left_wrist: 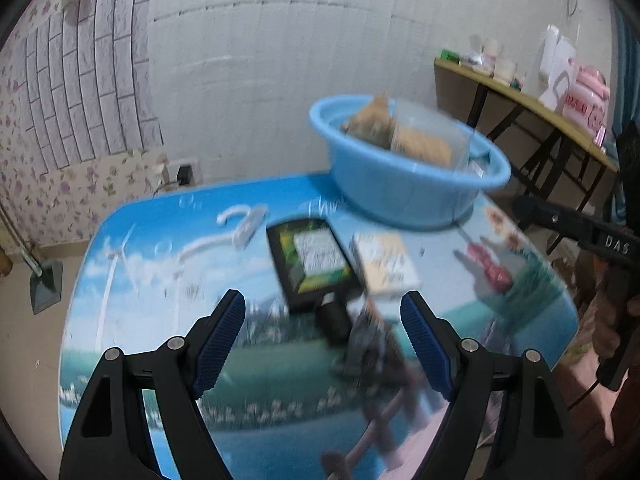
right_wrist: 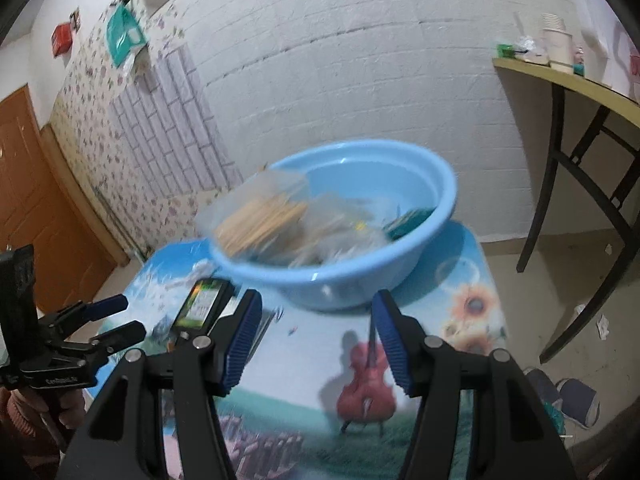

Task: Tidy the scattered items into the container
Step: 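Open the left tool to release the toothpick box in the basin while the right tool releases the packet, then grasp the small snack wrapper with the left tool while the right tool grasps the white Face tissue pack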

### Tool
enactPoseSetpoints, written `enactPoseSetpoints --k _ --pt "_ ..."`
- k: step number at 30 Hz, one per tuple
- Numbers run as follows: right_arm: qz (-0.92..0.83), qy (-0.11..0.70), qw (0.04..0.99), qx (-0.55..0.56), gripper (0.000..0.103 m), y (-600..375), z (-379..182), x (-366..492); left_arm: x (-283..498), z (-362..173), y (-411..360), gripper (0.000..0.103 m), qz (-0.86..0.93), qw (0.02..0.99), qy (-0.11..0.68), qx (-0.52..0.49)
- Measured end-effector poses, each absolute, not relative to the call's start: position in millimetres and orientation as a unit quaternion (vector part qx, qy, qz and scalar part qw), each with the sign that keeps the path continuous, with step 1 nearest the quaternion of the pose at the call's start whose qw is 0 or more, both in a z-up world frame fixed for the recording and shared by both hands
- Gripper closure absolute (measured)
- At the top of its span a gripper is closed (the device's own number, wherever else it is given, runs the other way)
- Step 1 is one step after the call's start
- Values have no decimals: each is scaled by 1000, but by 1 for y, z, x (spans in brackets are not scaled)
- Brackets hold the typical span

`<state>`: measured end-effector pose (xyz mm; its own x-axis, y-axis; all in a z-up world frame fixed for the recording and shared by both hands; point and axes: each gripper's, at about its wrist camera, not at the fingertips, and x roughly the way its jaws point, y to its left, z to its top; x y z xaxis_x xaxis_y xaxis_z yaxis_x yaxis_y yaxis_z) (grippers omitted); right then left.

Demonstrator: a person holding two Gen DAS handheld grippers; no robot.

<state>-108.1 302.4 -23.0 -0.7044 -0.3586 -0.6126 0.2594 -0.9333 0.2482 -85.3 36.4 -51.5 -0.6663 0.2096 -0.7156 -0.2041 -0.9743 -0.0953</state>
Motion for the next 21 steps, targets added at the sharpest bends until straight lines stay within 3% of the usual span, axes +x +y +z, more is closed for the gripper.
enactPoseSetpoints --k 18,19,21 --pt "-893 -58 208 396 46 261 -52 -102 -74 -86 61 23 889 151 19 -432" --pt "-892 -60 208 398 46 261 -53 -103 -74 -86 61 24 888 153 17 -432" --pt "-889 -63 209 402 46 259 -54 -105 -74 -86 61 35 886 164 11 -434"
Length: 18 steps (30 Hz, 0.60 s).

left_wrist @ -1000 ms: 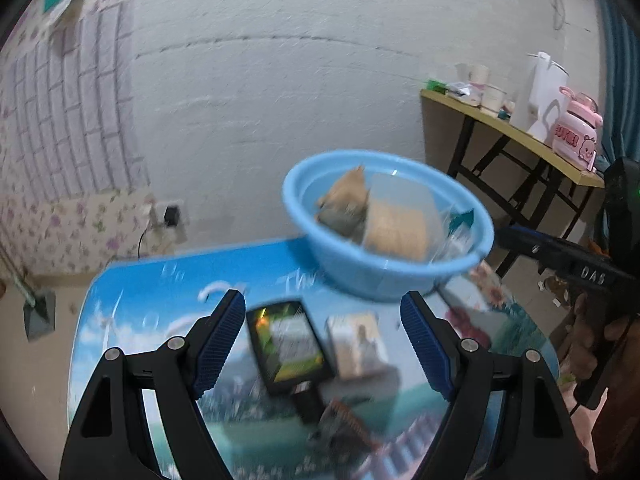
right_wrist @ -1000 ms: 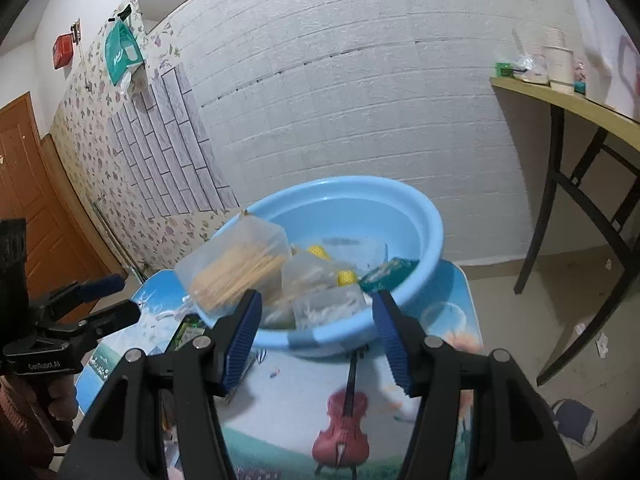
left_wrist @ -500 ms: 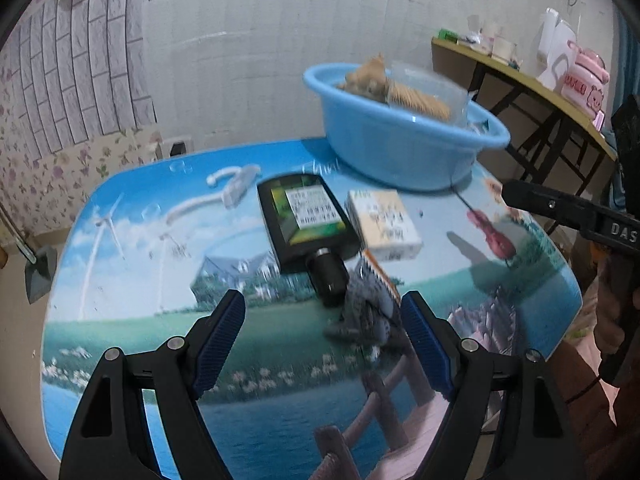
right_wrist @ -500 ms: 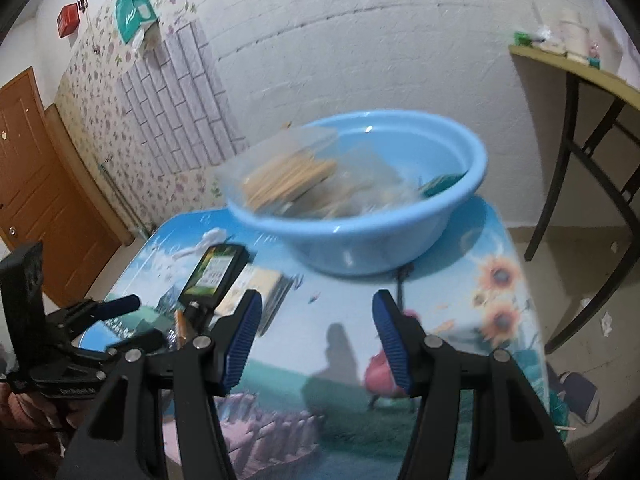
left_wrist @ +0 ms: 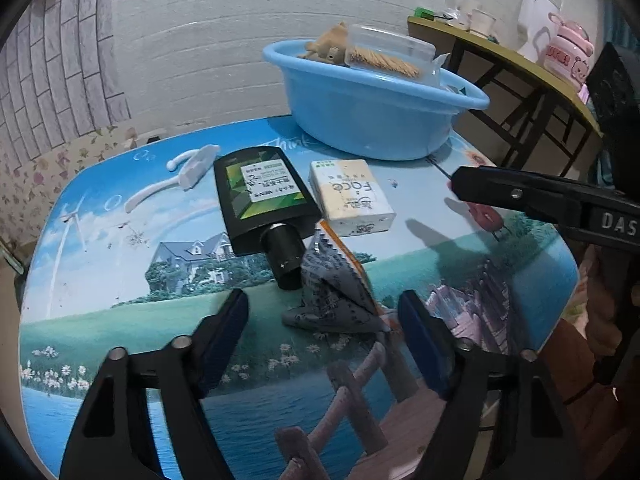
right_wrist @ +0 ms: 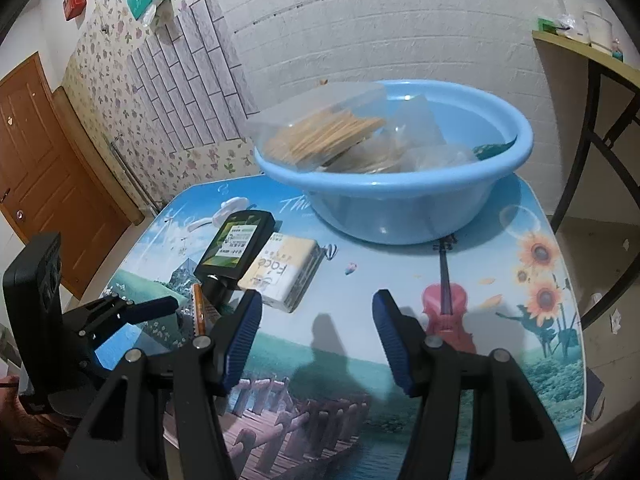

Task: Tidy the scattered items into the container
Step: 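Grasp the small snack wrapper with the left tool while the right tool grasps the white Face tissue pack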

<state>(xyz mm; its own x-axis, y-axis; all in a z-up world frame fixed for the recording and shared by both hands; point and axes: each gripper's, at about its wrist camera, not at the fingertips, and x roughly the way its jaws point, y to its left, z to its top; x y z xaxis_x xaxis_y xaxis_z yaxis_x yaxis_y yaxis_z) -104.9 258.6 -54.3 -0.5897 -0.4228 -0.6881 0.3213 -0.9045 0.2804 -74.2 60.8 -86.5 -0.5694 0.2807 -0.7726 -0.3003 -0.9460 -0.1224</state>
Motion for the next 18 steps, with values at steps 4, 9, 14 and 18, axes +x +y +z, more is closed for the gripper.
enactPoseSetpoints --k 4,9,14,18 --pt "-886 -65 212 407 46 252 -57 -108 -71 -85 63 55 884 182 18 -430" --pt "-878 -63 220 420 46 234 -64 -116 -67 -81 61 71 886 186 24 -423" --pt "-876 -35 229 422 46 209 -66 -121 -62 -81 43 76 888 180 5 -424" --pt "-874 -20 220 432 46 192 -72 -130 -56 -81 28 76 891 165 -1 -423"
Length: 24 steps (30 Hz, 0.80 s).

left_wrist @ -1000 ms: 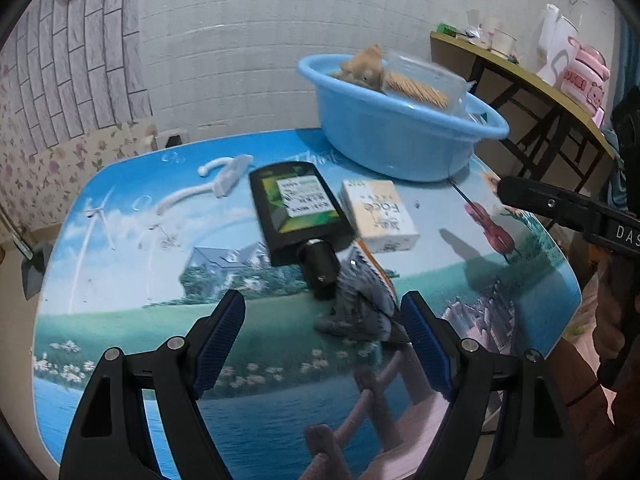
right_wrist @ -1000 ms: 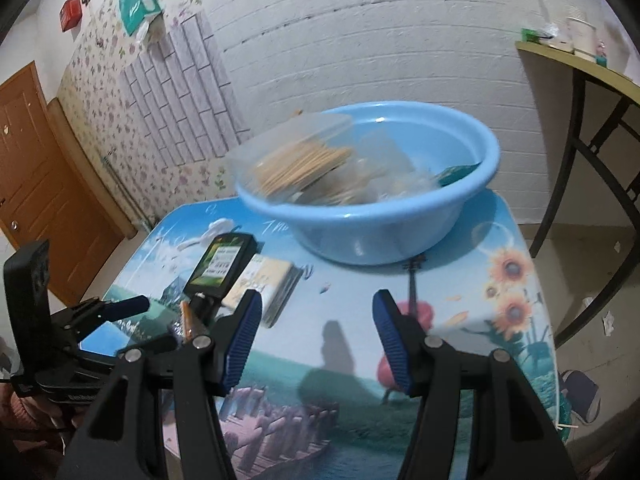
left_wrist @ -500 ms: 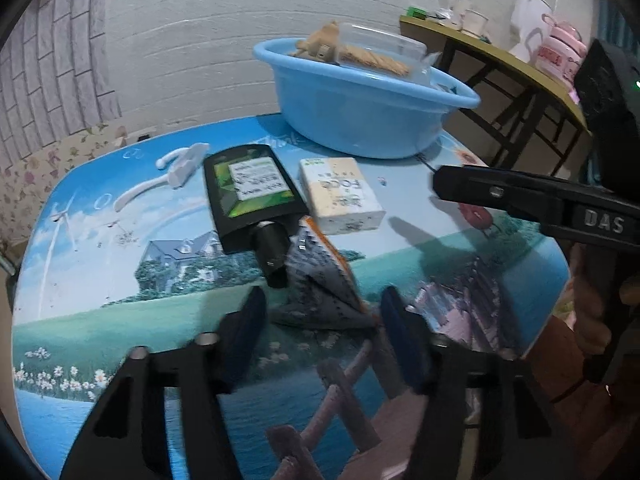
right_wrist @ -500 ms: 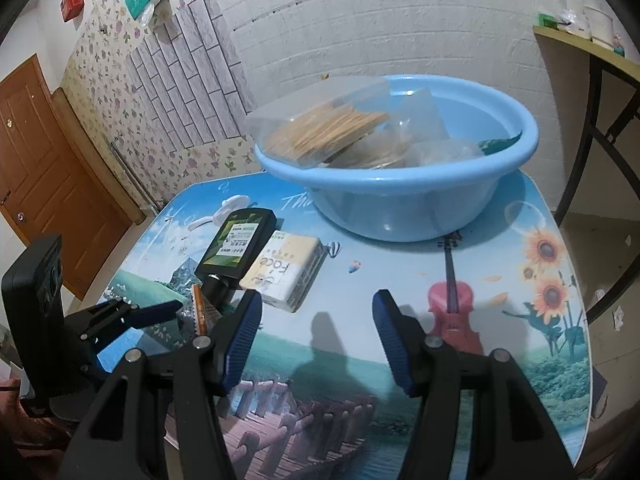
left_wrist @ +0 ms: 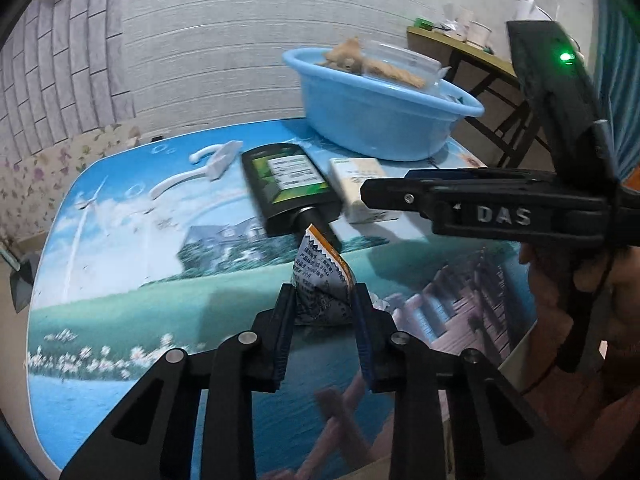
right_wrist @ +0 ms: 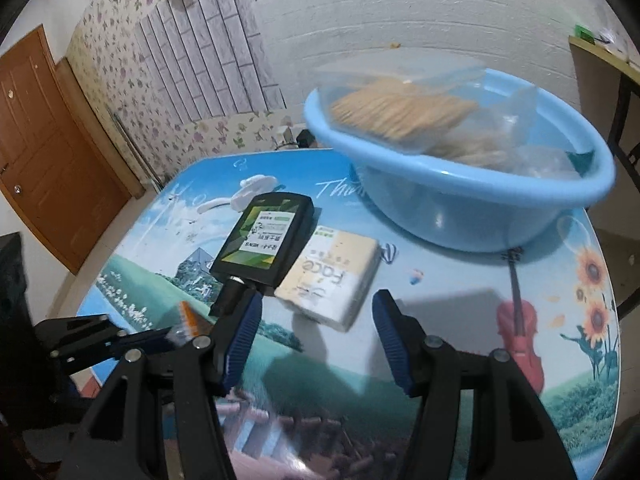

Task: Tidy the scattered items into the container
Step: 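Grasp the small snack wrapper with the left tool while the right tool grasps the white Face tissue pack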

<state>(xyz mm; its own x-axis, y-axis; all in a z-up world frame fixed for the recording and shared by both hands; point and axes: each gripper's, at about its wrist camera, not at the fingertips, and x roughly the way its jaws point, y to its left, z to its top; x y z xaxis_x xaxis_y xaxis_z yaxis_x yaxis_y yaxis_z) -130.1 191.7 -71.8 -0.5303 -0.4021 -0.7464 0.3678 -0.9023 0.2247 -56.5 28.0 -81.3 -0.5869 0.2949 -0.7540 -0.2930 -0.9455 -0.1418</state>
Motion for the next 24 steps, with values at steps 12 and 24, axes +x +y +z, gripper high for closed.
enactPoseSetpoints --k 12,24 --pt "-871 4 212 442 54 180 -83 -132 -50 -81 -2 76 894 128 -26 -430" --pt "-867 30 251 429 54 200 -72 -92 -55 -84 6 60 899 102 -24 -424"
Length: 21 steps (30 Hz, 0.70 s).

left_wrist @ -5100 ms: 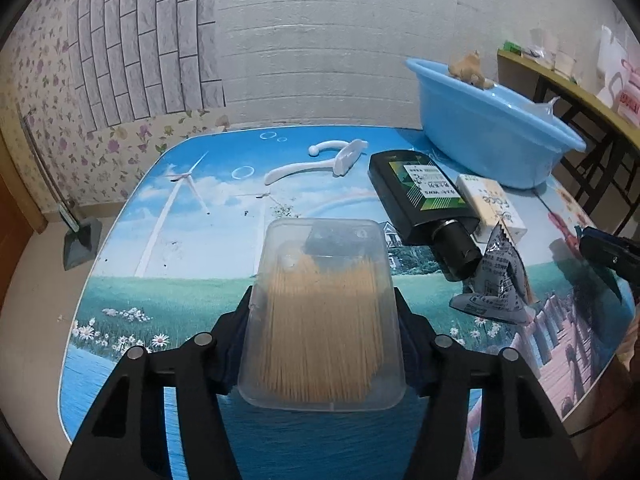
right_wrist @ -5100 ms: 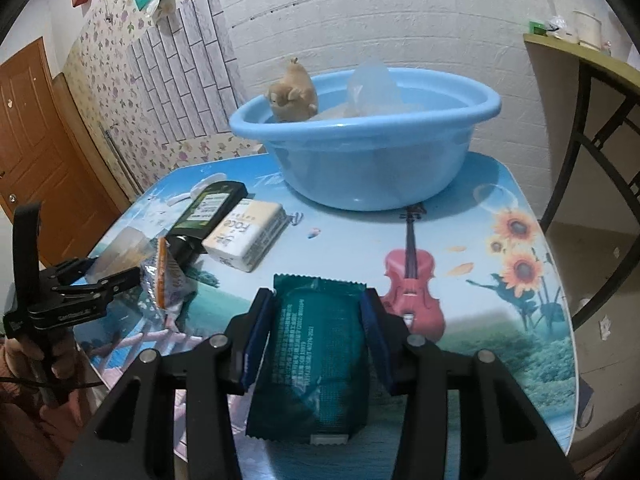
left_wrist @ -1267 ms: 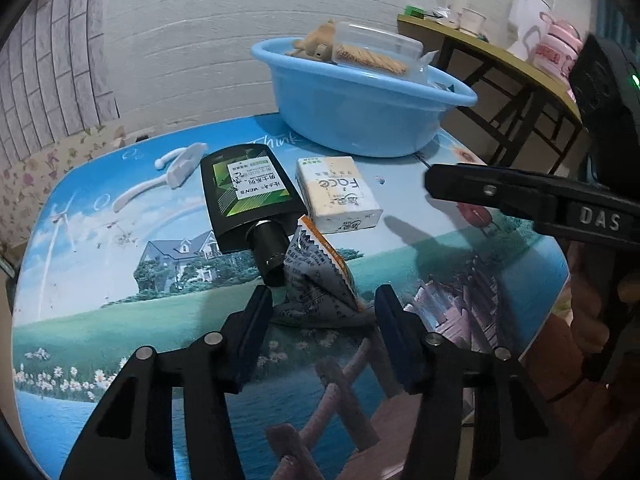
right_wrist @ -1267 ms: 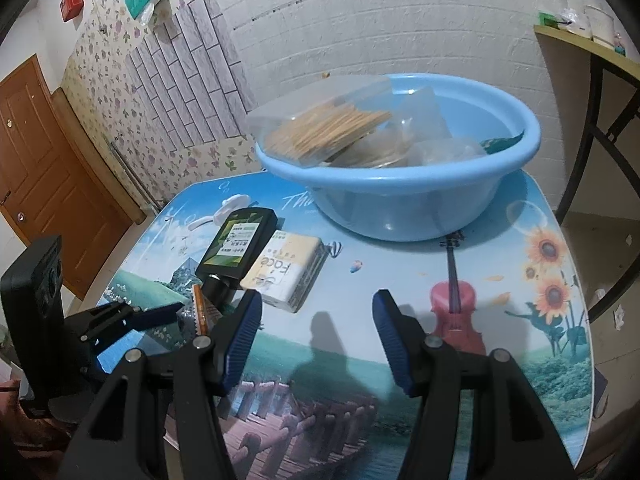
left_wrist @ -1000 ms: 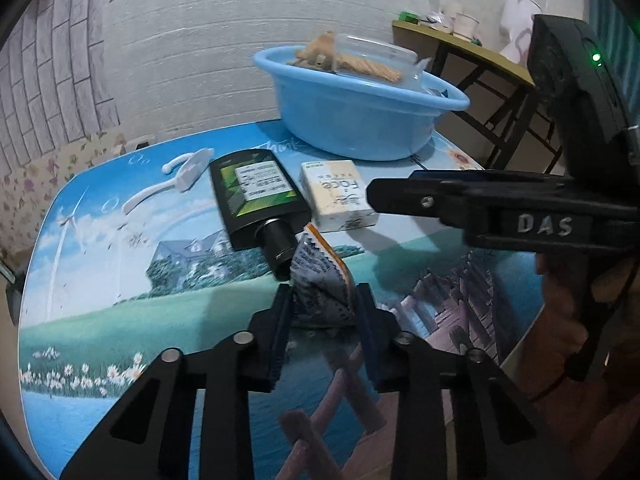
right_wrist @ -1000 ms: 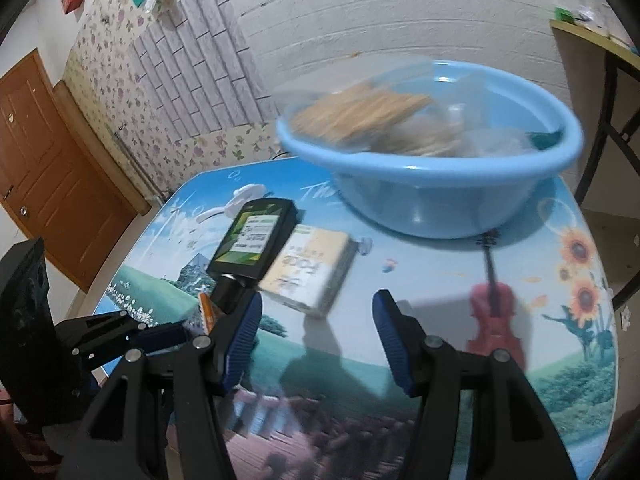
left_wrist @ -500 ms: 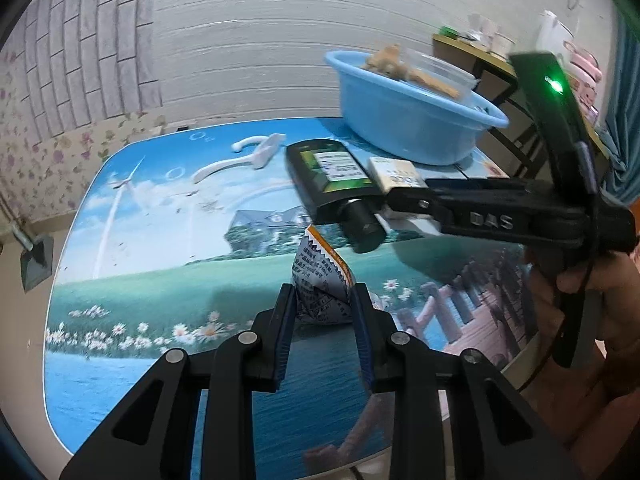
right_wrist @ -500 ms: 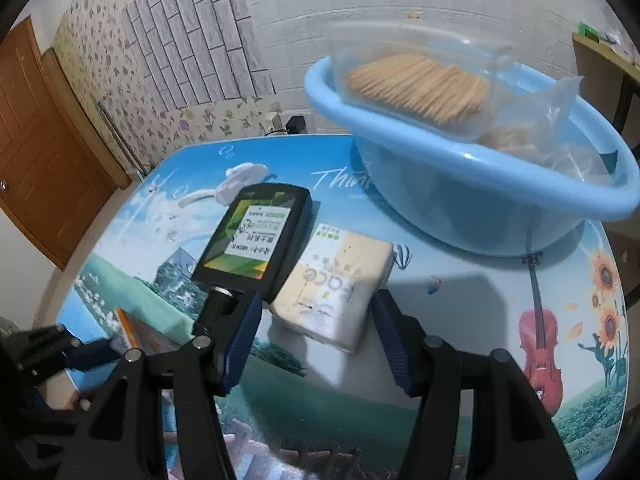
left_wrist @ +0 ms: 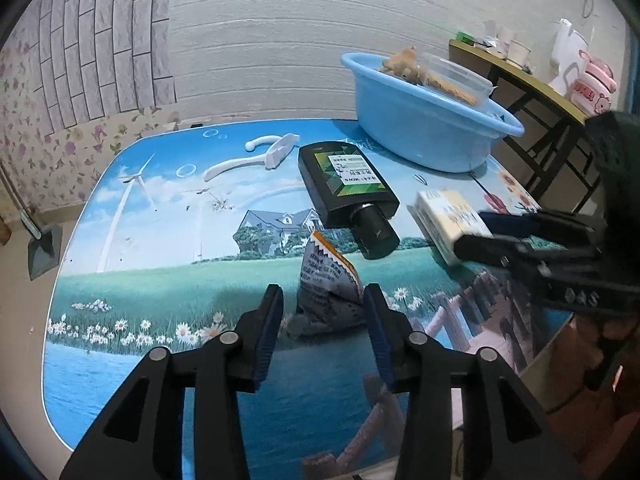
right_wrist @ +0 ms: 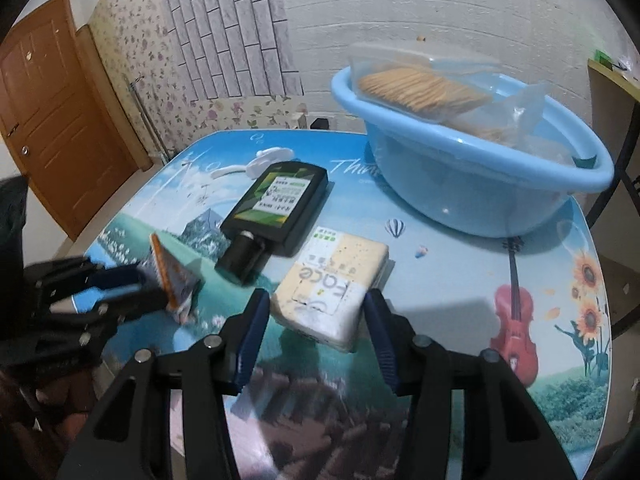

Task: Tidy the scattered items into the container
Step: 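Grasp the small snack wrapper with the left tool while the right tool grasps the white Face tissue pack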

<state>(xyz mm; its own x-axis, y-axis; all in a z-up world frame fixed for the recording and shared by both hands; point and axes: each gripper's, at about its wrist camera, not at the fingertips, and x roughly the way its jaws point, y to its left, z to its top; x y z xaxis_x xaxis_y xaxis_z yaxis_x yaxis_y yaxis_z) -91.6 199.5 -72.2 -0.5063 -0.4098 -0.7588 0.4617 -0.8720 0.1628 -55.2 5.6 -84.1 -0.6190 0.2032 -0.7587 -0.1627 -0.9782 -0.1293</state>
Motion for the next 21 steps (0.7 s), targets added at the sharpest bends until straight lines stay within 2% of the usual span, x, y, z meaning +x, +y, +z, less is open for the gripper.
enactPoseSetpoints --k 1,4,17,21 --pt "-866 31 253 430 54 201 -73 -89 -56 -84 7 54 900 99 -22 -424" --pt "-865 39 254 431 54 204 -75 -84 -59 -85 10 48 903 92 -17 -420" --pt "-870 44 236 431 51 221 -78 -85 -60 -95 31 44 895 120 14 -429" --pt "-869 34 229 438 49 224 -78 -86 -62 -93 27 61 896 121 -1 -428"
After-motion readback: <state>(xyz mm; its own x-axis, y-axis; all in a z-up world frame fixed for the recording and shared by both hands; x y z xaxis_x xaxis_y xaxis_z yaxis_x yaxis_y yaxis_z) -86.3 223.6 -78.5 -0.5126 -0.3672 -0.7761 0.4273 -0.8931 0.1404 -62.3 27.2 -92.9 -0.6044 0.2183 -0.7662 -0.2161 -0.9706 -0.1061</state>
